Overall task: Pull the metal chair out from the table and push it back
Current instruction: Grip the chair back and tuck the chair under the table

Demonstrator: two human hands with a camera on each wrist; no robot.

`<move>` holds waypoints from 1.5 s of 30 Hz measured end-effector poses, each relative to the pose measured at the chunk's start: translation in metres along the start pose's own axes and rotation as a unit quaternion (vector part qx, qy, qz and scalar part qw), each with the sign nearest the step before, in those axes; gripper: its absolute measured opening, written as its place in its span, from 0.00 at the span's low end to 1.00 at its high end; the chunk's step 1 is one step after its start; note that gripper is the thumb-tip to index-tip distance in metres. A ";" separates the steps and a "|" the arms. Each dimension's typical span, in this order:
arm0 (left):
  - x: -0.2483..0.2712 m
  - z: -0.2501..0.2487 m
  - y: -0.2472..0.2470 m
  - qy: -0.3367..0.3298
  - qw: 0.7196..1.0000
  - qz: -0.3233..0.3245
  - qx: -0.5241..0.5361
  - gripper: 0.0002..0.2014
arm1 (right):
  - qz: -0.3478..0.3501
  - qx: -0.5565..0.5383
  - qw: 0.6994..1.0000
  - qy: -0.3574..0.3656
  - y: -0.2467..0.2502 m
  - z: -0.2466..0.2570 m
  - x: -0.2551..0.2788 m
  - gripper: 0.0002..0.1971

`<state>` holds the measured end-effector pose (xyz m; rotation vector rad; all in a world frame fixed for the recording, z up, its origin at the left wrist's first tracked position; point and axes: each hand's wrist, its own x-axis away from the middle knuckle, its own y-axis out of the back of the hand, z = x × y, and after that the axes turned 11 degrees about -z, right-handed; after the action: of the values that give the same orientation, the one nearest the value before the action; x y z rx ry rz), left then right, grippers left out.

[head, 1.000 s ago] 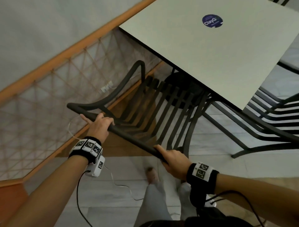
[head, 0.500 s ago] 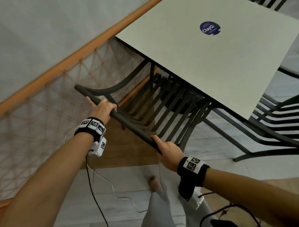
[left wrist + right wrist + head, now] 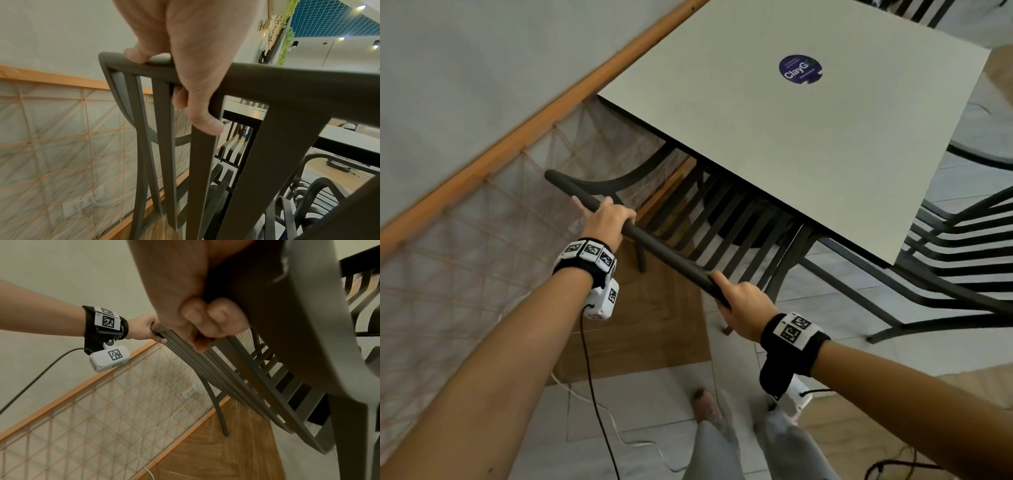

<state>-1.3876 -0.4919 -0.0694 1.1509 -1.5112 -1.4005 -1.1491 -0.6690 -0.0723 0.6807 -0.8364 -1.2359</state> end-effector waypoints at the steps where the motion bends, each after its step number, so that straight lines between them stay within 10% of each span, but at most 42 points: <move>1: -0.001 -0.001 0.000 -0.003 1.000 0.000 -0.002 0.17 | 0.001 -0.002 1.000 0.000 0.000 0.000 -0.002 0.21; 12: 0.041 -0.043 -0.013 0.038 0.999 -0.025 0.029 0.14 | 0.060 -0.182 0.980 -0.046 0.039 -0.055 0.000 0.13; 18: 0.078 -0.107 -0.010 0.065 0.996 -0.045 0.035 0.18 | 0.175 0.038 0.984 -0.007 0.025 -0.152 -0.052 0.19; 24: 0.116 -0.185 -0.025 0.094 0.995 -0.038 0.015 0.19 | 0.271 0.239 0.917 0.167 0.006 -0.189 -0.075 0.25; 33: 0.132 -0.234 -0.050 0.165 0.977 -0.126 0.048 0.11 | 0.233 0.200 0.937 0.166 -0.029 -0.200 -0.081 0.04; 45: 0.124 -0.217 -0.051 0.166 0.973 -0.148 0.053 0.07 | 0.233 0.256 0.926 0.153 -0.037 -0.189 -0.086 0.07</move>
<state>-1.2138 -0.6763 -0.1025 1.6416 -1.2226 -1.2465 -1.0193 -0.5917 -0.2198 0.9943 -0.9930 -0.4598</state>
